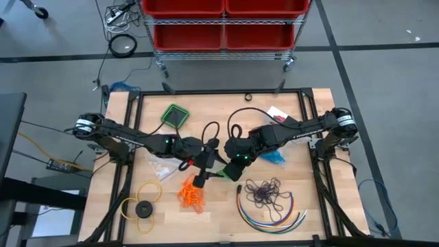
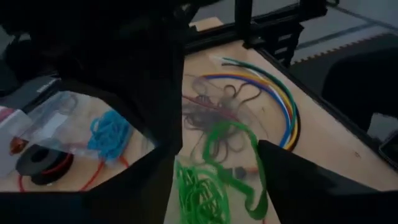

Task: Sort rubber bands
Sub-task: Put the green rubber band into the transparent zip bag

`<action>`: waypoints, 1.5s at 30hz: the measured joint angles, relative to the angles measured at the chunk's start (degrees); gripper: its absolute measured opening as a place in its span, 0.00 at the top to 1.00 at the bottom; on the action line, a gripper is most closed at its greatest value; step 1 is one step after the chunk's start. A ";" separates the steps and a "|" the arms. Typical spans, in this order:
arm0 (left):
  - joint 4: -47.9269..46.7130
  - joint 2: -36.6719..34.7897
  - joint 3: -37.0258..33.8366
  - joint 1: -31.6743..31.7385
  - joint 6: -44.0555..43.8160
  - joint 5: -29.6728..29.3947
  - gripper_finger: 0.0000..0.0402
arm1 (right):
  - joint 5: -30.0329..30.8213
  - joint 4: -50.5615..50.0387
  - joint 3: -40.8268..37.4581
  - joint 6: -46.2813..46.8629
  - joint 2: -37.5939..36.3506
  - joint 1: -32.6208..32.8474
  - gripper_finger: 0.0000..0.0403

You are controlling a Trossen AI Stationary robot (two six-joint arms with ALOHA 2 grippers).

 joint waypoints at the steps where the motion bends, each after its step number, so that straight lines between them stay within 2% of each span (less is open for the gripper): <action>1: -1.16 -0.42 0.36 -0.05 0.63 0.01 0.39 | 0.02 0.02 0.00 0.00 0.00 0.00 1.00; 10: -5.28 -7.07 2.12 0.03 3.29 -0.30 0.40 | 0.04 0.14 0.00 -0.54 0.00 0.02 1.00; 22: -6.64 -3.91 2.12 0.53 5.01 -1.18 0.40 | 0.28 0.66 0.00 -0.59 0.00 0.03 1.00; 29: -19.10 -10.83 2.06 1.58 12.31 -7.64 0.40 | 0.28 0.58 0.00 -0.59 0.00 0.11 1.00; 34: -28.93 -13.36 0.52 3.88 12.24 -5.99 0.40 | 0.31 0.59 0.00 -0.59 0.00 0.15 1.00; 39: -26.88 -12.82 -8.71 6.18 12.12 -1.59 0.40 | 0.53 0.70 0.00 -0.59 0.00 0.28 1.00; 45: -5.33 -12.24 -23.44 8.34 11.97 -3.53 0.40 | 0.83 0.85 0.00 -0.72 0.00 0.35 1.00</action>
